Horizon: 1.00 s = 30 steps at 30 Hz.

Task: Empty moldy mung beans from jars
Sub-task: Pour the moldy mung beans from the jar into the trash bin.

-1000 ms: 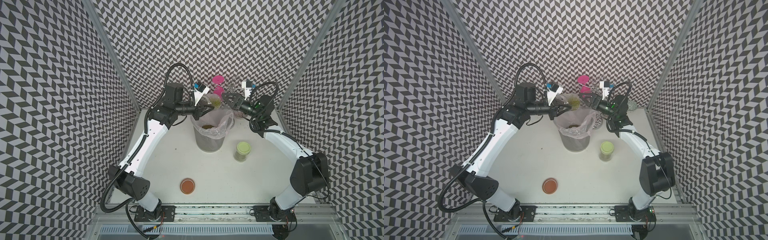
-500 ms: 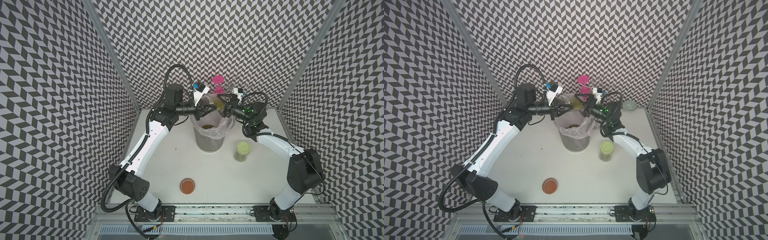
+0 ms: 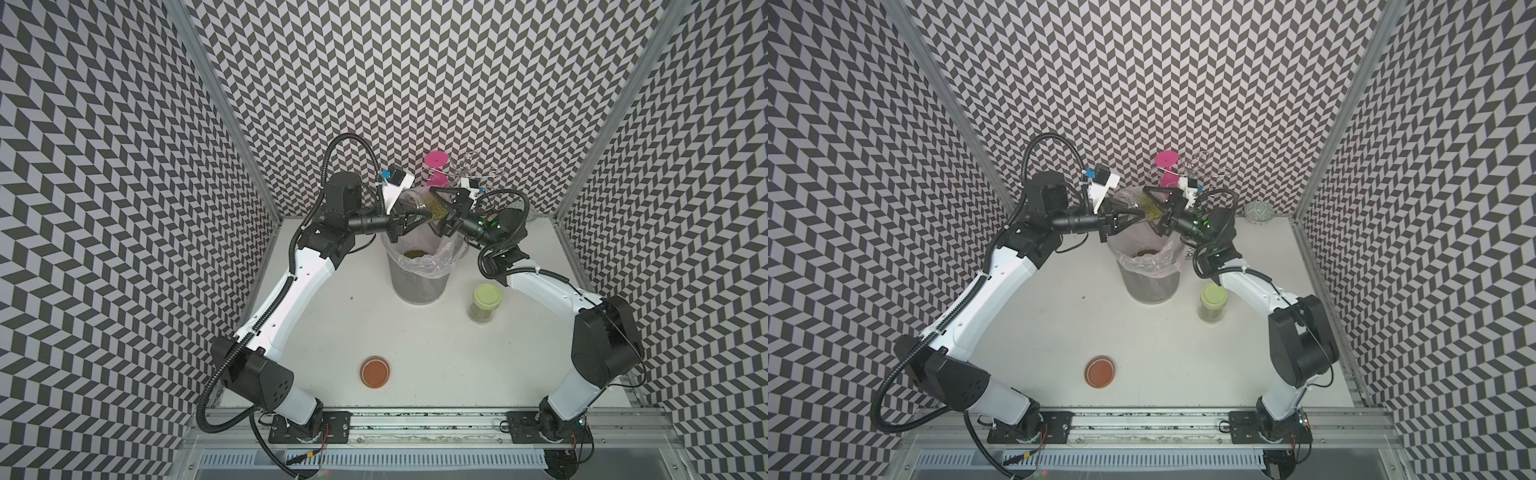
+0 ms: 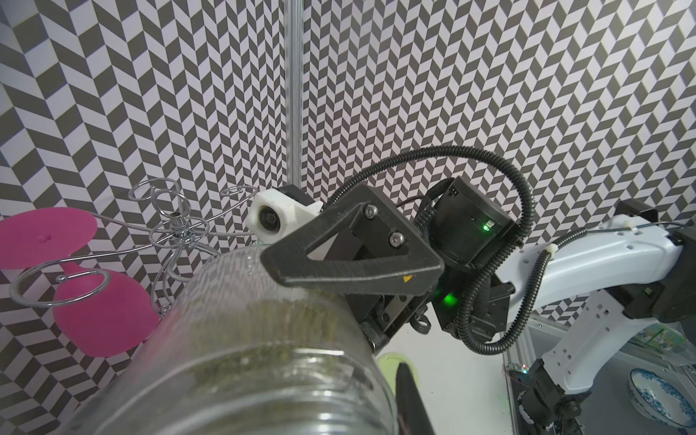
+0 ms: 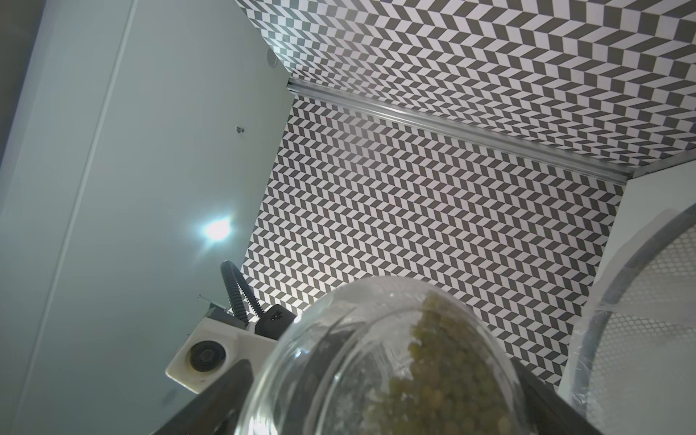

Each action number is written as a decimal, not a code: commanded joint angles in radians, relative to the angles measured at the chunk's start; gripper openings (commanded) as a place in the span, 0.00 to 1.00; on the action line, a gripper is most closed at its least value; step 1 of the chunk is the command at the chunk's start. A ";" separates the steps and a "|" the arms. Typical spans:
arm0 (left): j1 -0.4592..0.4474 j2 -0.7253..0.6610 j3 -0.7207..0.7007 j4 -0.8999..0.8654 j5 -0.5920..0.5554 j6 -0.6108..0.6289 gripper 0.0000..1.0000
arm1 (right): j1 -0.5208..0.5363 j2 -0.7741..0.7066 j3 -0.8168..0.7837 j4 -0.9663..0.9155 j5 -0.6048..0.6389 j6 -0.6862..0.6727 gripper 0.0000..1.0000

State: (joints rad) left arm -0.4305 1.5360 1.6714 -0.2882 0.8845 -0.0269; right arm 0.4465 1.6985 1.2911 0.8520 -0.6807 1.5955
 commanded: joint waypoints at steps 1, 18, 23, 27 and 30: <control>-0.003 -0.037 0.000 0.135 0.036 -0.013 0.00 | 0.015 0.009 0.006 0.103 0.005 0.046 0.99; -0.004 -0.022 -0.104 0.203 -0.015 -0.033 0.00 | 0.017 -0.019 -0.001 0.035 0.040 -0.033 0.74; -0.003 -0.020 -0.104 0.211 -0.010 -0.040 0.00 | 0.017 -0.022 0.003 0.009 0.046 -0.059 0.72; -0.002 -0.013 -0.101 0.204 -0.015 -0.042 0.00 | 0.017 -0.033 0.019 -0.054 0.061 -0.112 0.70; -0.002 -0.013 -0.101 0.192 -0.035 -0.038 0.15 | 0.016 -0.030 0.020 -0.065 0.066 -0.124 0.70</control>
State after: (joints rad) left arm -0.4294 1.5291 1.5650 -0.1448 0.8764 -0.0746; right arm 0.4477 1.6962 1.2915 0.7994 -0.5972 1.5414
